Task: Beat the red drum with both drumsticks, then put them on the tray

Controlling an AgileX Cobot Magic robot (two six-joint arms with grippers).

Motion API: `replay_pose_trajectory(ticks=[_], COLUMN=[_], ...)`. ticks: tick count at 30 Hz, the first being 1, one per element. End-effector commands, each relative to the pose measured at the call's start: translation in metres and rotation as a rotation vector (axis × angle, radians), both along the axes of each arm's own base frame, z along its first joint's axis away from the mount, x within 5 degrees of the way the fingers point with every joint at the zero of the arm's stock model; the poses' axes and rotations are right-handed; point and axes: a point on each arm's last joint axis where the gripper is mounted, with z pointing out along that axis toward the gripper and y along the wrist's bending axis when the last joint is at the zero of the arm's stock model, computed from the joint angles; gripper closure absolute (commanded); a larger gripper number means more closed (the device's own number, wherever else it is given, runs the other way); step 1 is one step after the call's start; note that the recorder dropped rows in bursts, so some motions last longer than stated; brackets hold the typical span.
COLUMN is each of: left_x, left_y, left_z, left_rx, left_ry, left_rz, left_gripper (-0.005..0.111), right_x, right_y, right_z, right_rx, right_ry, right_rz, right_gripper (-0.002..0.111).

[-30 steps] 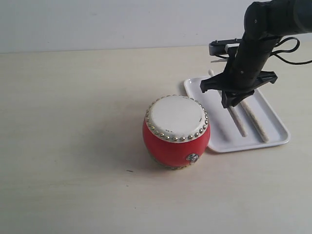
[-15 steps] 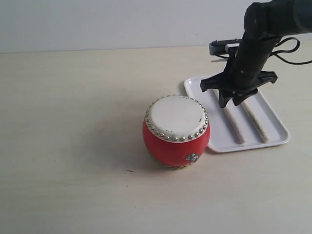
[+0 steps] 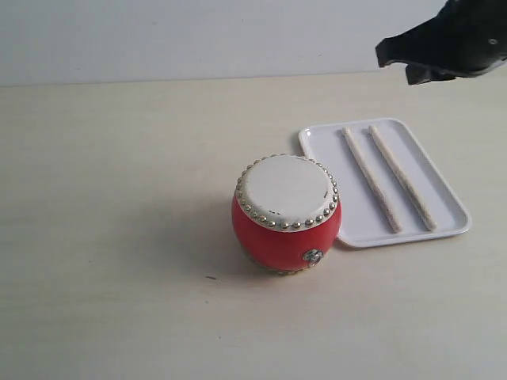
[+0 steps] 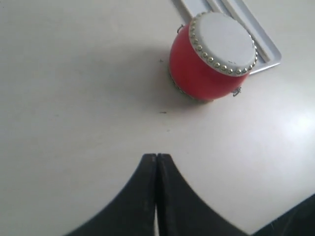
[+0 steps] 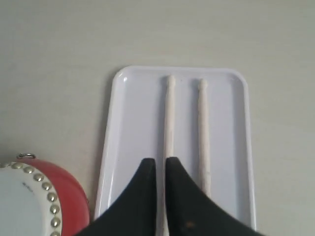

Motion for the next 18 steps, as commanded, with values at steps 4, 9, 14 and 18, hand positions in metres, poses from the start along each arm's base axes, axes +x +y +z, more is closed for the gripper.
replay_pose_trajectory(ticks=[4, 9, 14, 18], left_x=[0.012, 0.017, 0.021, 0.022], left_y=[0.001, 0.002, 0.002, 0.003], left_z=[-0.013, -0.014, -0.008, -0.005], left_rx=[-0.017, 0.015, 0.004, -0.005], left_ry=[-0.14, -0.241, -0.321, -0.346], left_rz=[0.046, 0.034, 0.056, 0.068], left_gripper=[0.107, 0.107, 0.107, 0.107], right_x=[-0.074, -0.116, -0.154, -0.178], right_y=[-0.021, -0.029, -0.038, -0.045], right_z=[0.003, 0.005, 0.008, 0.019], right_rx=[0.023, 0.132, 0.17, 0.178], right_ry=[-0.122, -0.191, -0.284, -0.399], right_rz=[0.003, -0.023, -0.016, 0.007], right_gripper=[0.108, 0.108, 0.108, 0.108])
